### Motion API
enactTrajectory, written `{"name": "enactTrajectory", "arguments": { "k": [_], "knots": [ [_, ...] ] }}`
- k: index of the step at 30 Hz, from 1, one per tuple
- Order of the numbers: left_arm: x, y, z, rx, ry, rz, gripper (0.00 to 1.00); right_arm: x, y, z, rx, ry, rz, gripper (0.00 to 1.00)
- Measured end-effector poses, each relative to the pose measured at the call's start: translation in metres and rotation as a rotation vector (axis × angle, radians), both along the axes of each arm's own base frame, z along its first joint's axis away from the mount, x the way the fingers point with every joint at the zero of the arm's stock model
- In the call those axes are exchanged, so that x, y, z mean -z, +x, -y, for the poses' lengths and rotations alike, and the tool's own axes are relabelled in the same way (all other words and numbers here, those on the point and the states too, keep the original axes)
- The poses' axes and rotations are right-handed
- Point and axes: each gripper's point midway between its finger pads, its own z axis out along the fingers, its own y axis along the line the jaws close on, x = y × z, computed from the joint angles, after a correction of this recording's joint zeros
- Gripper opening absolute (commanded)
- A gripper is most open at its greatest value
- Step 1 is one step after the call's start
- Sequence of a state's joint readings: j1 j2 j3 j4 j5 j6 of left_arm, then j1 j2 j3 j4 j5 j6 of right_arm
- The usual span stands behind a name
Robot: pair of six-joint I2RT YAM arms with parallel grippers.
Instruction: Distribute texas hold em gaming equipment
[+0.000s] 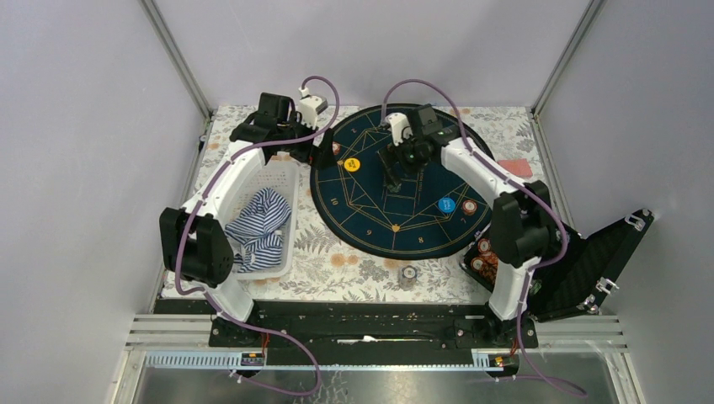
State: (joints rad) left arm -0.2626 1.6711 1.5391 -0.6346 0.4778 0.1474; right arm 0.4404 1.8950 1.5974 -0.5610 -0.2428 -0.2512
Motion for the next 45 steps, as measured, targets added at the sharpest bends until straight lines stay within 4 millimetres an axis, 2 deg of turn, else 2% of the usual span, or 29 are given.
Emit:
{"name": "enactTrajectory", "arguments": {
  "k": [7, 11, 15, 24, 35, 41, 45],
  "knots": [
    [-0.001, 0.0, -0.001, -0.012, -0.007, -0.002, 0.99, 0.023, 0.016, -0.017, 0.001, -0.076, 0.003, 0.9],
    [-0.001, 0.0, -0.001, -0.015, -0.009, -0.004, 0.99, 0.03, 0.026, -0.019, 0.013, -0.1, 0.013, 0.87],
    [-0.001, 0.0, -0.001, -0.016, -0.01, -0.005, 0.99, 0.039, 0.027, -0.017, 0.019, -0.119, 0.001, 0.83],
    [0.0, 0.0, -0.001, -0.02, -0.013, -0.01, 0.99, 0.062, 0.023, -0.018, 0.013, -0.156, -0.036, 0.6],
    [0.0, 0.001, -0.002, -0.02, -0.015, -0.016, 0.99, 0.057, 0.026, -0.016, 0.017, -0.177, -0.027, 0.4],
    [0.0, 0.001, -0.002, -0.019, -0.016, -0.017, 0.99, 0.046, 0.032, -0.011, 0.033, -0.176, -0.019, 0.38],
    [0.002, 0.001, -0.001, -0.017, -0.018, -0.022, 0.99, 0.027, 0.043, 0.003, 0.07, -0.125, -0.004, 0.38]
  ]
}}
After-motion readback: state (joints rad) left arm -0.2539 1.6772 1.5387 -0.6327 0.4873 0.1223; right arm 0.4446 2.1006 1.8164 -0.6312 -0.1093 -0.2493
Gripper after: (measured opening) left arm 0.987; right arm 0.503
